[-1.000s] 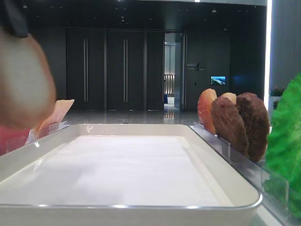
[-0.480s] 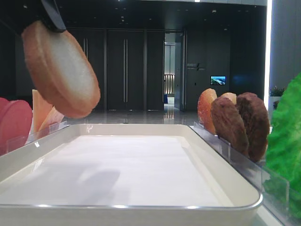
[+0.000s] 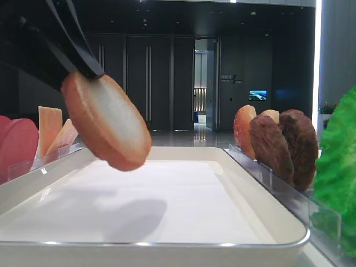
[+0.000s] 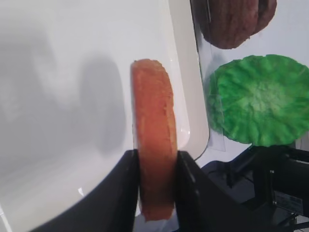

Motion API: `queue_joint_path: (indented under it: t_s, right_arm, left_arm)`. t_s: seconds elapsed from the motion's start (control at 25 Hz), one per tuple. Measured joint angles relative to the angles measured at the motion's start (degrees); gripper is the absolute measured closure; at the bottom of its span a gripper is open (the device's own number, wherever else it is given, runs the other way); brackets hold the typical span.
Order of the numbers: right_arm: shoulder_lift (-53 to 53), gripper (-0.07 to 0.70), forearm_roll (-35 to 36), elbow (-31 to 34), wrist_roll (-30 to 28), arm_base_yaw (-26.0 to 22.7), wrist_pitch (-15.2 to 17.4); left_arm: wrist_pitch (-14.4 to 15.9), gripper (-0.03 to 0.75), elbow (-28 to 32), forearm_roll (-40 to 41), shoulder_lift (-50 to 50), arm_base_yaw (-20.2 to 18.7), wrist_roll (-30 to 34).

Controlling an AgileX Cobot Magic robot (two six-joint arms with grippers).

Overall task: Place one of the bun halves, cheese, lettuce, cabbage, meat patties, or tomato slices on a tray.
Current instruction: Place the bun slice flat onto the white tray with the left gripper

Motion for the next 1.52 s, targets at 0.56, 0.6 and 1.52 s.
queue_joint_path:
  t_s: [0.56,0.6,1.52]
  right_arm:
    - [0.0,0.268,0.0,0.0,0.0,0.0,0.0]
    - [0.0,0.268,0.0,0.0,0.0,0.0,0.0]
    - [0.0,0.268,0.0,0.0,0.0,0.0,0.0]
  left_arm:
    - [1.9,0.525,0.6,-12.1,11.8,0.4,16.1]
    - [1.9,0.525,0.9,-12.3,11.8,0.7,16.6]
    - [0.7,0.496,3.5,-12.5,11.8,1.6,19.2]
